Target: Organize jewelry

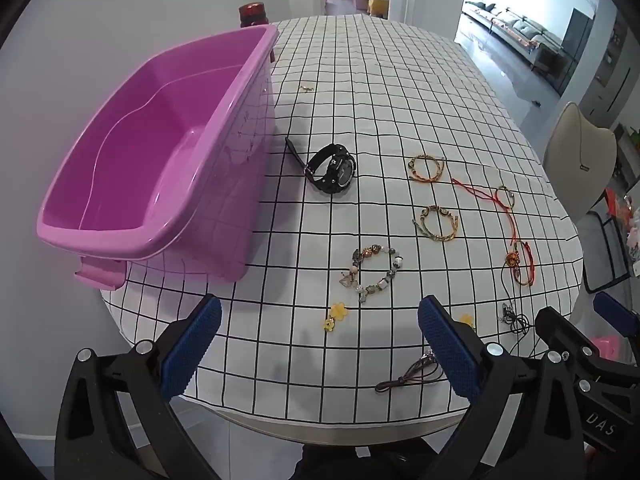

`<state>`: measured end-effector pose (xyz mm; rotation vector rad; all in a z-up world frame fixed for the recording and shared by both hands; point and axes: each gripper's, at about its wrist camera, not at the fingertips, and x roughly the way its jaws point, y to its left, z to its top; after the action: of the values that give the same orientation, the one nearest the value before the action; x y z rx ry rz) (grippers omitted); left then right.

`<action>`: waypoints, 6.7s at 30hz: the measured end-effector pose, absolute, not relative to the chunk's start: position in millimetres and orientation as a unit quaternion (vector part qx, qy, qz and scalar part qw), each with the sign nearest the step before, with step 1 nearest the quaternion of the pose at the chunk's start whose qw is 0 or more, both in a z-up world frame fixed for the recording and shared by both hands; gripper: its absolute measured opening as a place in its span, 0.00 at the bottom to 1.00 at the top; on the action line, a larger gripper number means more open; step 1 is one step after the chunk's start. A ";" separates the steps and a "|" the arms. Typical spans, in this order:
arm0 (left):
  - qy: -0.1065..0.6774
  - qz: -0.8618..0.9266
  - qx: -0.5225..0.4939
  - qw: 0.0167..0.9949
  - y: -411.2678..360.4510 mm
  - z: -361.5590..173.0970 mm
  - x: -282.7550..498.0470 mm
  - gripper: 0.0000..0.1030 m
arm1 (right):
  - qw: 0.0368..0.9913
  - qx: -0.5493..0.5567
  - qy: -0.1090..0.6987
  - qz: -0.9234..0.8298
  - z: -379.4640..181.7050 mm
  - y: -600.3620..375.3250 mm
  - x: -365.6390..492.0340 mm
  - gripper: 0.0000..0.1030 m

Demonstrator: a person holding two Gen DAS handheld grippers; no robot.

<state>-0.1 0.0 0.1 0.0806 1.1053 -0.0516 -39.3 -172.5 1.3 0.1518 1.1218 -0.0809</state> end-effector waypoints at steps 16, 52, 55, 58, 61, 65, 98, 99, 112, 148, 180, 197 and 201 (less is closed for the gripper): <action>0.525 -0.022 0.039 0.850 2.0 2.2 -1.0 0.94 | 0.843 0.067 0.531 -0.044 2.6 -175.3 -42.2 0.91; 0.523 -0.019 0.046 0.851 1.8 1.4 0.6 0.94 | 0.844 0.066 0.531 -0.045 4.0 -177.7 -41.8 0.91; 0.523 -0.019 0.046 0.851 1.8 1.3 0.7 0.94 | 0.844 0.066 0.530 -0.046 5.5 -179.2 -40.4 0.91; 0.523 -0.019 0.046 0.851 1.7 1.3 0.6 0.94 | 0.844 0.066 0.531 -0.046 5.4 -178.8 -40.6 0.91; 0.523 -0.019 0.046 0.851 1.9 1.4 0.7 0.94 | 0.844 0.066 0.530 -0.046 5.2 -178.3 -41.3 0.91; 0.523 -0.018 0.046 0.851 1.4 1.3 0.5 0.94 | 0.844 0.066 0.530 -0.046 5.7 -178.8 -41.0 0.91; 0.514 -0.051 0.066 0.854 8.5 -14.0 -1.3 0.94 | 0.864 0.080 0.492 -0.065 -1.1 -175.8 -67.3 0.91; 0.511 -0.059 0.063 0.855 8.1 -16.5 -2.1 0.94 | 0.865 0.084 0.490 -0.067 -4.7 -178.2 -70.1 0.91; 0.508 -0.074 0.069 0.855 -20.2 -60.4 -43.7 0.94 | 0.859 0.094 0.501 -0.043 -59.1 -226.5 -106.6 0.91; 0.462 -0.035 0.030 0.886 -58.2 -169.2 -82.0 0.93 | 0.894 0.017 0.446 0.026 -161.5 -262.6 -85.3 0.91; 0.429 -0.086 0.042 0.898 -76.9 -168.5 -98.2 0.59 | 0.901 -0.015 0.431 0.041 -163.9 -242.7 -86.8 0.17; 0.439 -0.117 0.013 0.891 -80.8 -155.6 -105.2 0.11 | 0.903 0.040 0.423 0.060 -150.9 -253.1 -99.3 0.03; 0.434 -0.120 0.010 0.893 -80.7 -141.4 -106.8 0.11 | 0.904 0.043 0.421 0.065 -136.9 -253.4 -103.9 0.03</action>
<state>-106.8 -80.7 -141.4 0.0199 0.8999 -0.2495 -103.9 -253.4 -136.9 0.0887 0.8710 0.1338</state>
